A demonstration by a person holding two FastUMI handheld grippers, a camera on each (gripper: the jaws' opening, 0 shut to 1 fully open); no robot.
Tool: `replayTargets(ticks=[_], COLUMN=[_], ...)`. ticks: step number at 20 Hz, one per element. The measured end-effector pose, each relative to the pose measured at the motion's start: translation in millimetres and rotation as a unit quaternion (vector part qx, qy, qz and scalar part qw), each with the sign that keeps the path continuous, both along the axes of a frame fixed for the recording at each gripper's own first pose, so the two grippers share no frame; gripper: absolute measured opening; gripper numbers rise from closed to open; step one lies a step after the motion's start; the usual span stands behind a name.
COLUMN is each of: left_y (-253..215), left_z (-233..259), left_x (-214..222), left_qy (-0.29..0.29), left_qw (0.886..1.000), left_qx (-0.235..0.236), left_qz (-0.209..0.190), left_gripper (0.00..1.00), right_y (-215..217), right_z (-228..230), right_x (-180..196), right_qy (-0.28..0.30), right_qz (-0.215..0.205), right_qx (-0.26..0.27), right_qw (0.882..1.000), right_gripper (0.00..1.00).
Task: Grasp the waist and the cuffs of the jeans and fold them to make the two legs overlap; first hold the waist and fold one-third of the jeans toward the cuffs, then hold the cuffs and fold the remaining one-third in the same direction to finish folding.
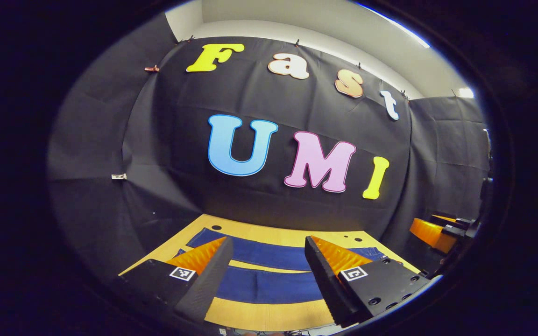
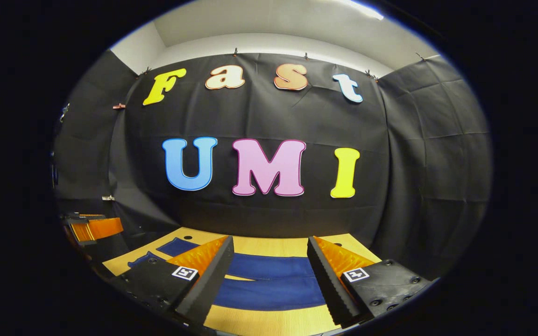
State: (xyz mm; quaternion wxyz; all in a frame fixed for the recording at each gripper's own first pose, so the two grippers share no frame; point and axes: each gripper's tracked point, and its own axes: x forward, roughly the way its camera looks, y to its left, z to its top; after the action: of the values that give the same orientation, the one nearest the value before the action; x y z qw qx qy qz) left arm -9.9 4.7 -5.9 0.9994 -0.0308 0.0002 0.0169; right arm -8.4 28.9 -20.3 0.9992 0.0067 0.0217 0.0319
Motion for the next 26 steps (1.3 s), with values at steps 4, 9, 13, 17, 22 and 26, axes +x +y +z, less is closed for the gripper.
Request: replayTargets(ticks=[4, 9, 13, 17, 22, 26], left_y=[8, 44, 107, 175, 264, 298], left_z=[-1, -15, -60, -127, -216, -272], left_x=[3, 17, 33, 49, 67, 83], left_qy=[-0.004, 0.008, 0.076, 0.171, 0.29, 0.344], left_qw=[1.0, 0.998, 0.973, 0.91, 0.798, 0.711], left_qx=[0.005, 0.066, 0.216, 0.371, 0.514, 0.587], left_qz=[0.004, 0.001, -0.021, -0.074, -0.125, -0.177], left_gripper=[0.96, 0.96, 0.97, 0.98, 0.98, 0.98], right_y=[1, -9, -17, -26, -30, -36], right_z=[-1, -6, -15, -26, -52, -69], right_x=[5, 12, 18, 27, 43, 65], right_qy=[0.001, 0.002, 0.017, 0.034, 0.073, 0.104], right_qz=[0.002, -0.001, -0.005, -0.012, -0.012, -0.011], right_qx=[0.002, -0.013, -0.017, -0.037, -0.057, -0.066], right_qw=[1.0, 1.0, 1.0, 0.999, 0.996, 0.992], right_gripper=[0.99, 0.96, 0.96, 0.96, 0.96, 0.96])
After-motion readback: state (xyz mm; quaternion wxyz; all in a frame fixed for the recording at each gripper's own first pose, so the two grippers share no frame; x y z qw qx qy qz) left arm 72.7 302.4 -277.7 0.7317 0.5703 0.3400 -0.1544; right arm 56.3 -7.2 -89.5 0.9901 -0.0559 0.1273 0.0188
